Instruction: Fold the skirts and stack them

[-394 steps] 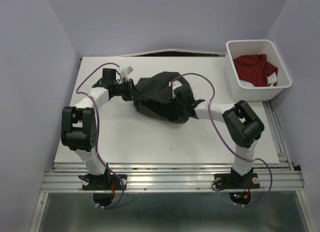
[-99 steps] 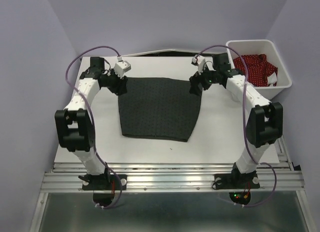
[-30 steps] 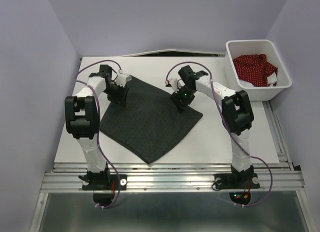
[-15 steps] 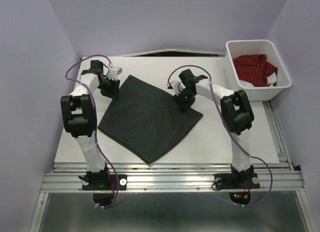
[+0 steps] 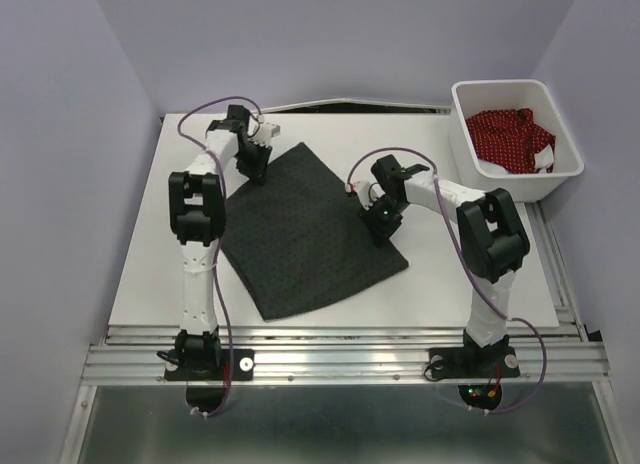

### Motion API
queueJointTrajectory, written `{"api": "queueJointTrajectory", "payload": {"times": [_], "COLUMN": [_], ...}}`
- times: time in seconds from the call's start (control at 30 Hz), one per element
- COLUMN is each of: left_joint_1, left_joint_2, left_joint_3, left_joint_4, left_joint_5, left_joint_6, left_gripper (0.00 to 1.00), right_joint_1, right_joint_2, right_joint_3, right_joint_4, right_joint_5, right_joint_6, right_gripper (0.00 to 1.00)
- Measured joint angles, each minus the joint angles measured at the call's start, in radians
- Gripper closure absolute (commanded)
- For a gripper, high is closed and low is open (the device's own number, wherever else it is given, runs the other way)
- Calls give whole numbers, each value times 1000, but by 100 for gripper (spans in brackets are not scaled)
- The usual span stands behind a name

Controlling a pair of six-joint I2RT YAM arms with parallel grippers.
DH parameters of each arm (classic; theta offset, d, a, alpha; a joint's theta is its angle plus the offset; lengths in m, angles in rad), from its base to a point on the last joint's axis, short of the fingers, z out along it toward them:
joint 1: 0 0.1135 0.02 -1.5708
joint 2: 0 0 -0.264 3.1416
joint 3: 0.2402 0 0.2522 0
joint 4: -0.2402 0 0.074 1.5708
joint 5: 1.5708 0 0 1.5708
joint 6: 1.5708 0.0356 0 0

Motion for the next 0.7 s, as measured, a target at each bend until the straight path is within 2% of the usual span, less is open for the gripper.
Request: {"api": "queueJointTrajectory", "payload": {"times": [0.1,0.13,0.17,0.3,0.37,0.43,0.5,0.7], "left_joint_1": [-78,-101,-140,-225,-249,-254,-243,-153], "left_joint_2": [110,131,150,156,136,66,-8,-335], "left_joint_3": [192,230,262,270,239,153,81,-31], "left_joint_4": [-16,-14,-7,18,35,47,53,98], "left_joint_5": [-9,-13,-15,7,32,64,91,164], "left_joint_6": [3,5,6,-6,-13,-7,5,37], "left_gripper": [66,63,55,42,35,28,26,26], "right_joint_1": [7,12,18,40,44,44,44,31], "right_joint_2": [-35,-47,-61,-109,-134,-160,-177,-185], "right_joint_3": [-60,-78,-101,-143,-133,-104,-48,170], "right_joint_4": [-38,-49,-58,-91,-92,-105,-117,-34], "right_joint_5": [-63,-83,-108,-208,-252,-292,-330,-323], "right_joint_6": [-13,-16,-14,-7,-6,-8,-5,25], "right_gripper": [66,65,64,61,55,48,47,47]}}
